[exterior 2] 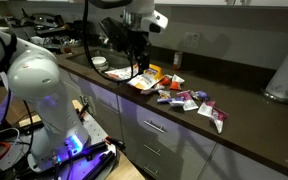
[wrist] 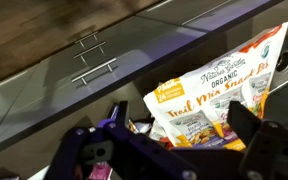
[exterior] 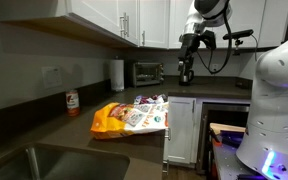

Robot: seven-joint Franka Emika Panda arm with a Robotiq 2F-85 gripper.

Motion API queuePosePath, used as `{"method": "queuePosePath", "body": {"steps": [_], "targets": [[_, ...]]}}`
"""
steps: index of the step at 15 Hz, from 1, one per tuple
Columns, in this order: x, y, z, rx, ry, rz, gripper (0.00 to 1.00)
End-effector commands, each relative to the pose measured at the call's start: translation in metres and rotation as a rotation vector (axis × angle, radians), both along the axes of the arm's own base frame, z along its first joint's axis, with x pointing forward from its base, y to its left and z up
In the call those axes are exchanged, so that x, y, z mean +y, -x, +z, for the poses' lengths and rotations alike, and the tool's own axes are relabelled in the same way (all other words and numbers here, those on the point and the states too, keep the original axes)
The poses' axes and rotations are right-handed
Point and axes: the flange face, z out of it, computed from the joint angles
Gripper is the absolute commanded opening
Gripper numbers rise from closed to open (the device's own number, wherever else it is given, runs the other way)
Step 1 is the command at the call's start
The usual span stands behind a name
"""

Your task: Put the white and orange packet upright

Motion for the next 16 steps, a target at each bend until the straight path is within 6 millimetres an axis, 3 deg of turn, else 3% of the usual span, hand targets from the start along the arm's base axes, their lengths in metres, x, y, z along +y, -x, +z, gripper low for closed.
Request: {"method": "queuePosePath", "body": {"steps": [1,2,9,11,12,16], "targets": [[0.025,0.013,-0.022,0.018,-0.108,-0.093,1.0],[0.023,0.003,-0.014,0.024,-0.143,-0.108,1.0],[0.053,-0.028,-0.035,0.042,-0.269,-0.196,1.0],[0.061,-0.034,-0.04,0.047,-0.263,-0.16,1.0],[0.053,-0.025,-0.031,0.036,-0.259,-0.159,1.0],[0.055,-0.034,-0.045,0.073,-0.253,-0.186,1.0]]}}
